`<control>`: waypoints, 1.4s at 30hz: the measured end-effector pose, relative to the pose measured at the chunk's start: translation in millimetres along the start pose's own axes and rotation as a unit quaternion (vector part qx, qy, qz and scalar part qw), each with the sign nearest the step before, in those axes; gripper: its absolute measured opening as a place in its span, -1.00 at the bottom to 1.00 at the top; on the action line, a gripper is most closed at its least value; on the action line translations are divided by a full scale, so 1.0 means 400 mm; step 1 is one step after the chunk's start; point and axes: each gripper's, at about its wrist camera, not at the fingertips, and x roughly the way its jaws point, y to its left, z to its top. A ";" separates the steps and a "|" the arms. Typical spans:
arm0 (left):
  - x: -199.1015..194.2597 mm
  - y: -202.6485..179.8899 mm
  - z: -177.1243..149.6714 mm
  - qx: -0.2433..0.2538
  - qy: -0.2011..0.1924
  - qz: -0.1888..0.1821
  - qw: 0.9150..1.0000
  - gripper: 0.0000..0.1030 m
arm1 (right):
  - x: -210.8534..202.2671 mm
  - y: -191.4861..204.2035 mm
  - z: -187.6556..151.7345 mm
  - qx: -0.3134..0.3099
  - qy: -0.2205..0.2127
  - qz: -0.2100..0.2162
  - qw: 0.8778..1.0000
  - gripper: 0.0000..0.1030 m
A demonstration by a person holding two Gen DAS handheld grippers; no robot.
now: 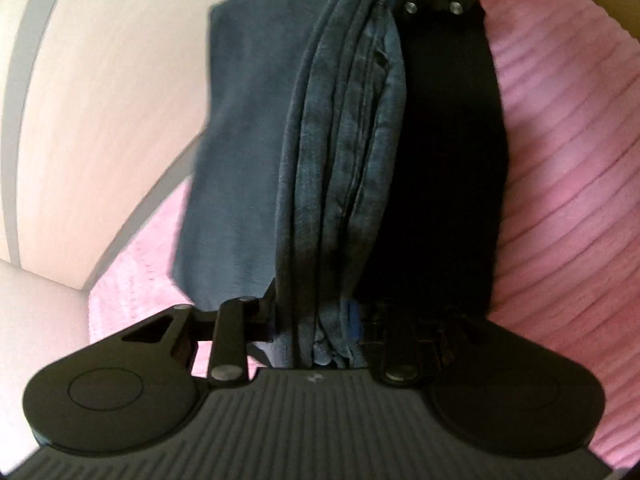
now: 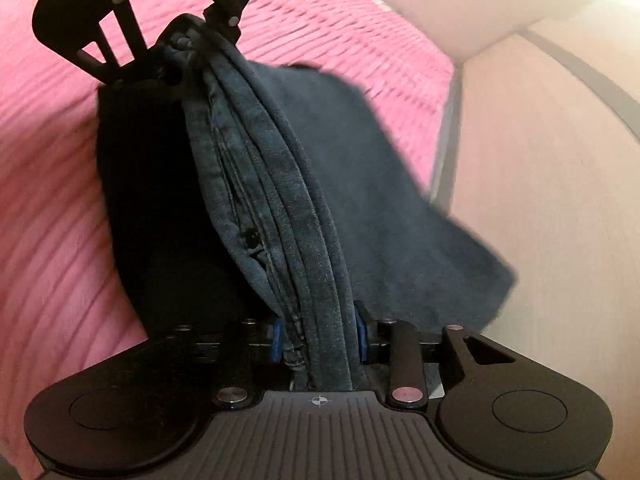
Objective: Fold clothes
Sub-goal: 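Swing the hanging jeans over with both grippers and lower it onto the bed, then press the folded jeans flat with the right gripper while the left gripper smooths it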
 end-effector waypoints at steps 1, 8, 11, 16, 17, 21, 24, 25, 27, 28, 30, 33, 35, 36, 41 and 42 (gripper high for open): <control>-0.017 0.017 -0.003 -0.001 -0.005 0.011 1.000 -0.49 | -0.030 -0.005 0.003 0.007 -0.009 -0.008 1.000 -0.40; -0.001 -0.107 -0.052 -0.016 0.008 -0.019 1.000 -0.50 | -0.040 0.150 -0.096 -0.054 0.020 0.024 0.998 -0.39; 0.029 -0.147 -0.052 -0.020 0.022 -0.020 0.999 -0.51 | -0.080 0.165 -0.117 -0.024 0.020 0.012 0.999 -0.38; -0.005 -0.130 -0.074 -0.025 0.006 -0.005 1.000 -0.51 | -0.156 0.186 -0.139 -0.010 0.020 0.011 1.000 -0.39; -0.003 -0.139 -0.081 -0.020 0.008 -0.009 1.000 -0.51 | -0.141 0.198 -0.120 -0.019 0.023 0.014 0.999 -0.39; 0.032 -0.186 -0.092 0.008 0.017 -0.014 1.000 -0.50 | -0.077 0.224 -0.055 -0.052 0.032 0.010 0.998 -0.28; 0.037 -0.182 -0.091 0.000 0.024 -0.012 1.000 -0.47 | -0.103 0.219 -0.056 -0.050 0.048 0.006 0.998 -0.11; 0.031 -0.177 -0.095 -0.004 0.025 -0.014 1.000 -0.44 | -0.110 0.203 -0.060 -0.043 0.058 0.006 0.997 0.00; 0.016 -0.168 -0.106 -0.009 0.028 -0.019 0.999 -0.39 | -0.141 0.181 -0.060 -0.012 0.081 0.007 0.997 0.13; 0.006 -0.158 -0.113 -0.018 0.030 -0.027 0.999 -0.39 | -0.159 0.171 -0.065 0.008 0.090 0.012 0.996 0.14; -0.016 -0.135 -0.130 -0.044 0.036 -0.045 0.997 -0.37 | -0.170 0.131 -0.048 0.048 0.096 0.021 0.994 0.14; -0.075 -0.110 -0.083 -0.117 0.034 -0.082 0.989 -0.38 | -0.183 0.042 0.012 0.130 0.083 0.040 0.987 0.14; -0.116 -0.115 0.006 -0.176 0.015 -0.088 0.980 -0.38 | -0.207 -0.018 0.066 0.188 0.053 0.043 0.980 0.14; -0.140 -0.078 0.010 -0.197 0.002 -0.085 0.977 -0.40 | -0.212 -0.046 0.086 0.208 0.039 0.040 0.977 0.14; -0.197 0.060 0.074 -0.233 -0.028 -0.058 0.970 -0.43 | -0.133 -0.198 0.149 0.287 -0.004 0.016 0.958 0.04; -0.173 0.066 0.092 -0.245 -0.029 -0.069 0.967 -0.43 | -0.099 -0.226 0.155 0.305 -0.003 0.014 0.952 -0.19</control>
